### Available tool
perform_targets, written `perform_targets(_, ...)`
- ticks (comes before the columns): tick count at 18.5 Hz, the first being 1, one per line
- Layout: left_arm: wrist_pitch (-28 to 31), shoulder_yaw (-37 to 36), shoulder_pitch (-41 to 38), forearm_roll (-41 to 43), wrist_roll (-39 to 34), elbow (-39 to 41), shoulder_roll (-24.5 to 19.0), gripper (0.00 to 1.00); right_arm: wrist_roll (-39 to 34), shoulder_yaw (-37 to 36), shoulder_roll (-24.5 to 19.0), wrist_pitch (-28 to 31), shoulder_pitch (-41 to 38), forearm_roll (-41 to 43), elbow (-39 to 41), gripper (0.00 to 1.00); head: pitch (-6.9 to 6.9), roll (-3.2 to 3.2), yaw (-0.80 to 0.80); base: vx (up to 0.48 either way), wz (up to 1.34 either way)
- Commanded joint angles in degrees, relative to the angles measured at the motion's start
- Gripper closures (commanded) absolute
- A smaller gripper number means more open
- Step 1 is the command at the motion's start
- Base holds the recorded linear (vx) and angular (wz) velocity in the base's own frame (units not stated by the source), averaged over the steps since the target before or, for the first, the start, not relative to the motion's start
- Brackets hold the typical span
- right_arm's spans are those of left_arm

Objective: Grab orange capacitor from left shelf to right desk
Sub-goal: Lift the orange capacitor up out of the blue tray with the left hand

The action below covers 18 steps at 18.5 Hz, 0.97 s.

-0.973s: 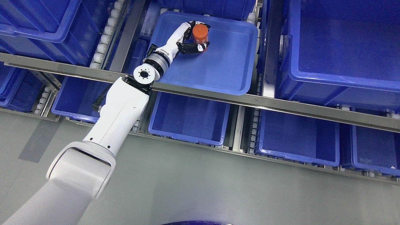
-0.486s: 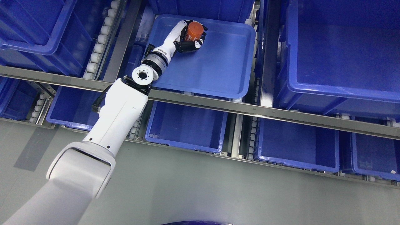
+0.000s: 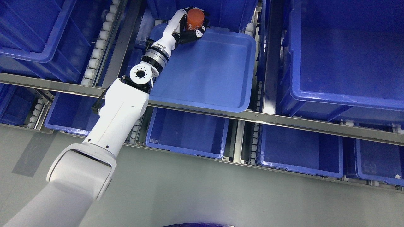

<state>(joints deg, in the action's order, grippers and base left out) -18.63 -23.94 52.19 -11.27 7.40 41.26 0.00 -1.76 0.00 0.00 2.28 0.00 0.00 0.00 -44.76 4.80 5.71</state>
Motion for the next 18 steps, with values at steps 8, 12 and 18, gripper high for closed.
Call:
perform_targets(8, -4.65, 6.09, -13.94, -5.52, 0.34, 35.98, -1.0, 0.99, 0.0, -0.7, 1.0, 0.01, -1.93, 0.0, 1.32, 0.0, 0.0, 0.0, 0.0, -0.02, 0.0)
perform_targets(12, -10.98, 7.24, -20.45, -5.52, 1.57, 43.28, -1.0, 0.99, 0.0, -0.7, 1.0, 0.01, -1.93, 0.0, 1.32, 0.0, 0.0, 0.0, 0.0, -0.09, 0.03)
perform_targets(18, -14.15, 7.68, -28.02, -5.52, 1.66, 49.35, -1.0, 0.98, 0.0, -0.7, 1.0, 0.01, -1.93, 0.0, 1.32, 0.0, 0.0, 0.0, 0.0, -0.155, 0.07)
